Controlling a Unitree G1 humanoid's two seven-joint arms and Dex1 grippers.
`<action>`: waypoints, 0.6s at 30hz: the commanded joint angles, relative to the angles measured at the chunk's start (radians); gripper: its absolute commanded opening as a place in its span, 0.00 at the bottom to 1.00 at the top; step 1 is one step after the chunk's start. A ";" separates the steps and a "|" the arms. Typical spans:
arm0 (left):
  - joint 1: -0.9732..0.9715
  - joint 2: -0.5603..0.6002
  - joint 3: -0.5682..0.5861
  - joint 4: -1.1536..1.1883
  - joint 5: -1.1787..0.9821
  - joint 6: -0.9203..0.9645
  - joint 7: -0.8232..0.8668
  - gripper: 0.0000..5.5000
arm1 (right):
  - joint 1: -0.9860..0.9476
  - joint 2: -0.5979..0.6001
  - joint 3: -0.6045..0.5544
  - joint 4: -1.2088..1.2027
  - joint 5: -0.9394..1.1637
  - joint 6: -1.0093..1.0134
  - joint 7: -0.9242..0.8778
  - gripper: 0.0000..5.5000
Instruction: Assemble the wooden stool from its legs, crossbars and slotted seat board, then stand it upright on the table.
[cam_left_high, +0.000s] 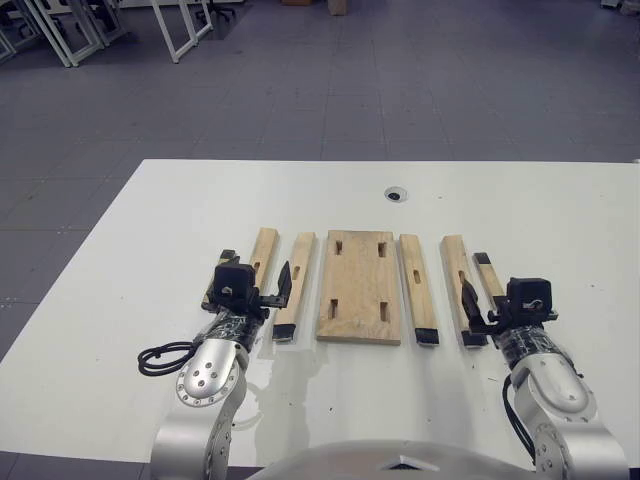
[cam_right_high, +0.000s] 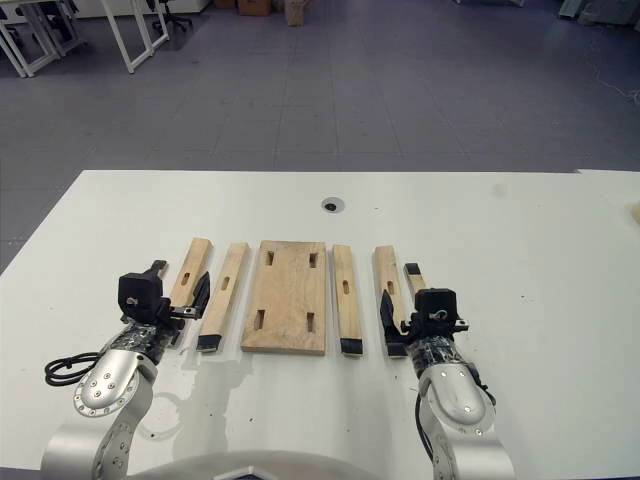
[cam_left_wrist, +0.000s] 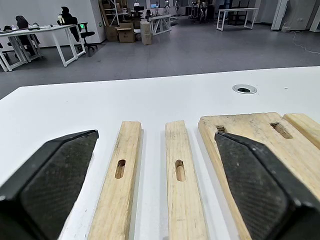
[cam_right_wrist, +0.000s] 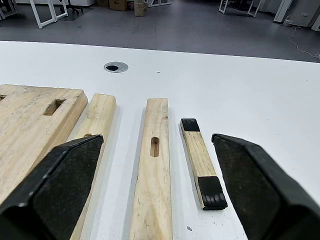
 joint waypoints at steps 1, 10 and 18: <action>-0.013 0.021 0.004 0.018 0.006 0.024 -0.018 0.78 | -0.018 -0.017 0.012 0.003 -0.005 -0.007 0.008 0.73; -0.011 0.031 -0.019 0.029 0.011 0.050 -0.018 0.78 | -0.012 0.003 -0.001 0.014 0.010 -0.006 -0.001 0.73; -0.009 0.039 -0.019 0.022 0.007 0.059 -0.021 0.78 | -0.013 0.016 -0.002 0.015 0.009 0.003 -0.005 0.73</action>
